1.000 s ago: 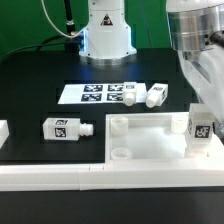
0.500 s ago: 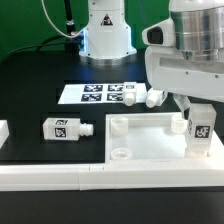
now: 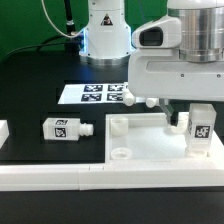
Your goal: Assemble one leg
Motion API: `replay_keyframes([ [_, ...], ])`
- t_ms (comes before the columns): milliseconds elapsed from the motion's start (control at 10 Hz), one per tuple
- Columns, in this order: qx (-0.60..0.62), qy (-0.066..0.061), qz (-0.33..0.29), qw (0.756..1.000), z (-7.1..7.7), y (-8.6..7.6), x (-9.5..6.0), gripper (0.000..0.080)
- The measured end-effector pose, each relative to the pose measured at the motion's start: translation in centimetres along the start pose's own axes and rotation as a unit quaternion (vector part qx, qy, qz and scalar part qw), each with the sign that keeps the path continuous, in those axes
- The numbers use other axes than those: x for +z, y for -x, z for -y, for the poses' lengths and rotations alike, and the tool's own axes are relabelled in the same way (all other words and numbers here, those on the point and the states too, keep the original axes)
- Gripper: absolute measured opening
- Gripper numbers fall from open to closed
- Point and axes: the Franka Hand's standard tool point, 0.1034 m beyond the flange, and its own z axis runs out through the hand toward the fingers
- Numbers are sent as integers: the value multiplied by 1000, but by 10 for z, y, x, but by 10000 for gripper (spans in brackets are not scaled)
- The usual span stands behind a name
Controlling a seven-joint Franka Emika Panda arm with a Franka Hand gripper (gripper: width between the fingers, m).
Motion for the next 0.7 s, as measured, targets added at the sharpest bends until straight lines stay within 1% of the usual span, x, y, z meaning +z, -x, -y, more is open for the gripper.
replay_keyframes([
  [100,7,0,0,1000,0,0,0,562],
  [200,7,0,0,1000,0,0,0,562],
  [300,16,0,0,1000,0,0,0,403],
  [400,54,-1,1,999,0,0,0,403],
  [500,83,-1,0,997,0,0,0,285],
  [600,133,0,1,991,1,1,0,285],
  [700,204,4,5,979,2,2,0,285],
])
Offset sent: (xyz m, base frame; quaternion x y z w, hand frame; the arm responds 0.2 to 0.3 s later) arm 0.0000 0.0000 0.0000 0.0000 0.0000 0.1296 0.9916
